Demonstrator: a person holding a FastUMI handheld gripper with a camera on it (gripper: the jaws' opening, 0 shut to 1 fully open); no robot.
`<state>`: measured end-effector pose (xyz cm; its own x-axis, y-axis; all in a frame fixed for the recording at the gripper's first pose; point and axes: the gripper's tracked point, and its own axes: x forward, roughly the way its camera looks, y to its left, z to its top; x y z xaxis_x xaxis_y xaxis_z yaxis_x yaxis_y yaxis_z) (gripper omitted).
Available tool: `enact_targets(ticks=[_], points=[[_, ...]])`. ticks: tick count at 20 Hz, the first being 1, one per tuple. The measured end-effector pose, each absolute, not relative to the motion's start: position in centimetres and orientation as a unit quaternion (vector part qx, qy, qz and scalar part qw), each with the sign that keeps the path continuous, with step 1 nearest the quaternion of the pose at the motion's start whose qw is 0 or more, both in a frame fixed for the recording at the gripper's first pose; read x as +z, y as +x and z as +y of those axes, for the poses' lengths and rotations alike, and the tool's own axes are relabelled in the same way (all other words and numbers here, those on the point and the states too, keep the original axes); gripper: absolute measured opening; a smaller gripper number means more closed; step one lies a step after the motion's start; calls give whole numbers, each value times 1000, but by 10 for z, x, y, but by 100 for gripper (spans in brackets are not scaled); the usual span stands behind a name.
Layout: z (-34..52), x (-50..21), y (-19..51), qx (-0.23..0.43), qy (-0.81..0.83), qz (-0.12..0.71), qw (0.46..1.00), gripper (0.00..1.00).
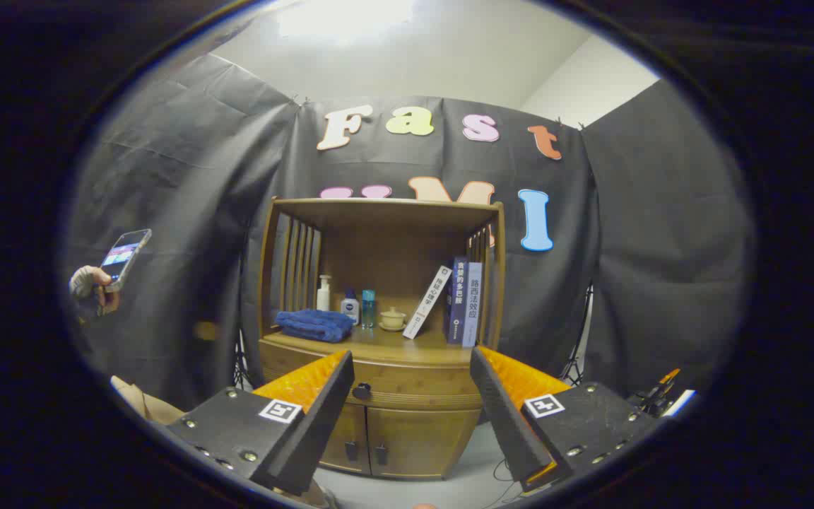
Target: Pull open the drawer, take out the items inside it, and place them on the countertop above the cabinet.
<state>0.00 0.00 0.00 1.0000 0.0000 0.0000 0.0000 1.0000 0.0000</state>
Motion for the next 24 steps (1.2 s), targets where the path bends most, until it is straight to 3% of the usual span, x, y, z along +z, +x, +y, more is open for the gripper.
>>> enact_targets(ticks=[15,24], points=[[7,-13,5,7,-3,7,1000,99],[47,-73,48,42,-5,35,998,99]])
